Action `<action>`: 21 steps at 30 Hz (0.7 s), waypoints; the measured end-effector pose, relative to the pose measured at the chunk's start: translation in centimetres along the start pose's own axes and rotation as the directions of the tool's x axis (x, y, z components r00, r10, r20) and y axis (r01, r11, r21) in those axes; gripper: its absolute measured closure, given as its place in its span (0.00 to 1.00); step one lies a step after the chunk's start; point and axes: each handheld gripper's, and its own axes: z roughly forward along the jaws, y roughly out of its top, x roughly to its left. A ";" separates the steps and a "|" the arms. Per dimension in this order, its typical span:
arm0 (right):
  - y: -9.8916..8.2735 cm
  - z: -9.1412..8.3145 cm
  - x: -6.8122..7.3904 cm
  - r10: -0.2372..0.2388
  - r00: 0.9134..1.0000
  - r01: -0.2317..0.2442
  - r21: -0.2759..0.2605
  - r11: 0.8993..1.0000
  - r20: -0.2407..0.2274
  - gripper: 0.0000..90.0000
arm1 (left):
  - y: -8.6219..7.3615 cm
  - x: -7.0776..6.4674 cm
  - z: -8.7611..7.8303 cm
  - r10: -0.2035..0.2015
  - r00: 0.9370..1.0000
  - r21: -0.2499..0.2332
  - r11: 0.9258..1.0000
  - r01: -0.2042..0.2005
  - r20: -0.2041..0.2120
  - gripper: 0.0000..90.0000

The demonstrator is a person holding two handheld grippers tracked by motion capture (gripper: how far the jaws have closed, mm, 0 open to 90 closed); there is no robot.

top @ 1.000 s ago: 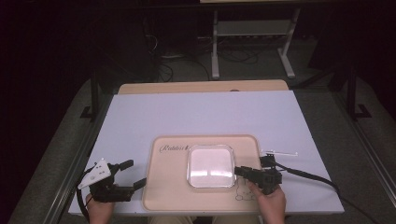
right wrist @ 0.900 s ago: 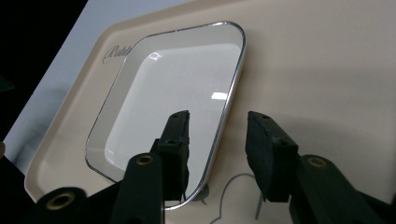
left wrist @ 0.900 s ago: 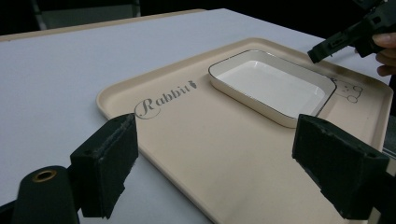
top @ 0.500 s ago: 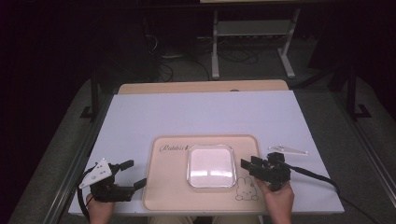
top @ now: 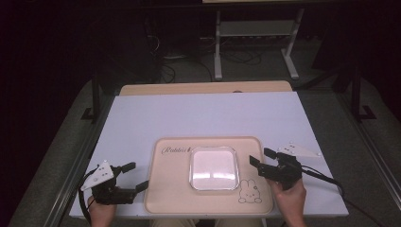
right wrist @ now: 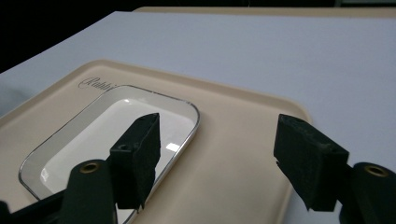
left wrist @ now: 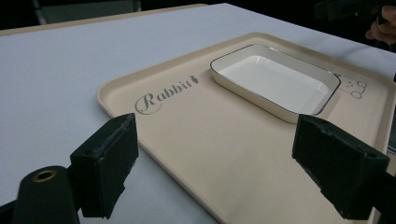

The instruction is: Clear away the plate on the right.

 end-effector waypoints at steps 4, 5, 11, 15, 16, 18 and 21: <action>0.5 -0.7 -0.5 -0.073 0.997 0.074 -0.033 0.997 0.020 0.33 | 0.0 0.0 0.0 0.000 1.000 0.000 1.000 0.000 0.000 0.16; 0.6 -0.9 -0.7 -0.096 0.995 0.097 -0.039 0.995 0.029 0.33 | 0.0 0.0 0.1 -0.001 1.000 0.000 1.000 0.001 -0.001 0.16; 0.5 -1.7 -1.8 -0.174 0.984 0.177 -0.063 0.982 0.043 0.30 | 0.0 0.0 0.2 0.003 1.000 0.007 1.000 -0.003 0.001 0.16; 0.4 -2.4 -2.8 -0.186 0.981 0.189 -0.075 0.979 0.048 0.30 | 0.0 0.0 0.3 0.008 1.000 0.016 1.000 -0.009 0.002 0.16; 0.3 -2.5 -2.9 -0.195 0.979 0.199 -0.072 0.977 0.061 0.30 | 0.0 0.0 0.3 0.010 1.000 0.017 1.000 -0.010 0.002 0.16; 0.2 -2.9 -3.3 -0.216 0.973 0.222 -0.072 0.972 0.081 0.30 | -0.1 -0.1 0.3 0.010 1.000 0.019 1.000 -0.010 0.001 0.16; -0.1 -3.4 -3.9 -0.215 0.973 0.221 -0.078 0.972 0.088 0.30 | -0.1 -0.1 0.4 0.013 1.000 0.023 1.000 -0.013 0.001 0.16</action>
